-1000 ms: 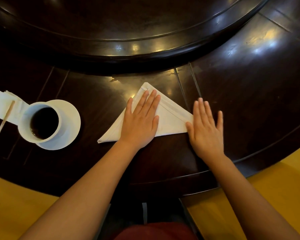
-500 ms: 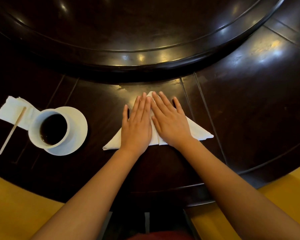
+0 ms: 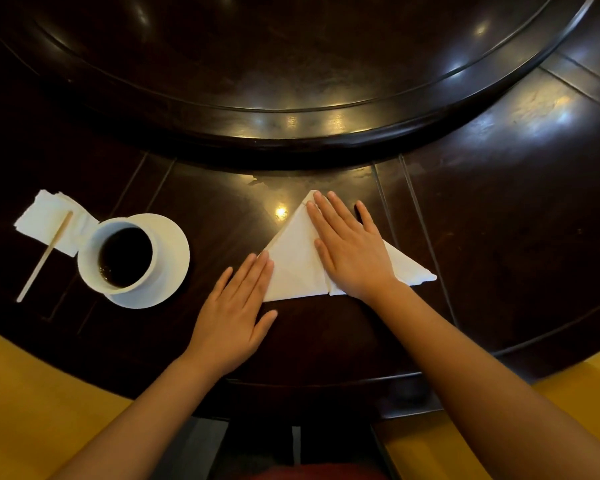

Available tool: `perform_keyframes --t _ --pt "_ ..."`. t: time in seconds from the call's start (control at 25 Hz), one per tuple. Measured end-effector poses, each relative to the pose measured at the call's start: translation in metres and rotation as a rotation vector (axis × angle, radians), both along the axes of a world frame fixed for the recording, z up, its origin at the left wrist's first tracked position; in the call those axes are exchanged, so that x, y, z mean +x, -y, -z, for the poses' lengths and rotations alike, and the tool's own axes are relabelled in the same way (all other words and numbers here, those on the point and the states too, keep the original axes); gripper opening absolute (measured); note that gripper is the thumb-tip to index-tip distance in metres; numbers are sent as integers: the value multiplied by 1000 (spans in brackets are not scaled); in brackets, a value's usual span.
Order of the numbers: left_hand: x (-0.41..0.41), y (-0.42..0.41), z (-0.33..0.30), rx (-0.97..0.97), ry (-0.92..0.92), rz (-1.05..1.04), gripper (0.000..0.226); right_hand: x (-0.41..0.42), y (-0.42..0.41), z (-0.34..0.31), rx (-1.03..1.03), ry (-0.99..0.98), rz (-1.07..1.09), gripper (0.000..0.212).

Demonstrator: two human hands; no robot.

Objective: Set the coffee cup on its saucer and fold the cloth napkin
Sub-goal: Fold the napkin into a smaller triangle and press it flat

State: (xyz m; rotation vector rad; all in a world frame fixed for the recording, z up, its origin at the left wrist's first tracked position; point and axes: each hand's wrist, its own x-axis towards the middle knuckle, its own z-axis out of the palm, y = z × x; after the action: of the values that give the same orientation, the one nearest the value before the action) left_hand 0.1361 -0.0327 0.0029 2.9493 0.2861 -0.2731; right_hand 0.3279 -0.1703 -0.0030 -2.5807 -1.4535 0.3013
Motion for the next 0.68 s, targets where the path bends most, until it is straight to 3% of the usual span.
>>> perform_keyframes --t 0.24,0.4,0.52,0.68 --pt "-26 19 -17 -19 24 -112 66 -2 -1 -8 53 -69 51 56" --pt "44 41 -31 -104 182 -157 66 -8 31 -35 131 -39 408 60" --pt "96 46 -23 -71 135 -156 69 -12 68 -53 -22 -4 577 56" --pt "111 48 -2 -25 20 -167 69 -9 85 -63 -245 -93 603 51"
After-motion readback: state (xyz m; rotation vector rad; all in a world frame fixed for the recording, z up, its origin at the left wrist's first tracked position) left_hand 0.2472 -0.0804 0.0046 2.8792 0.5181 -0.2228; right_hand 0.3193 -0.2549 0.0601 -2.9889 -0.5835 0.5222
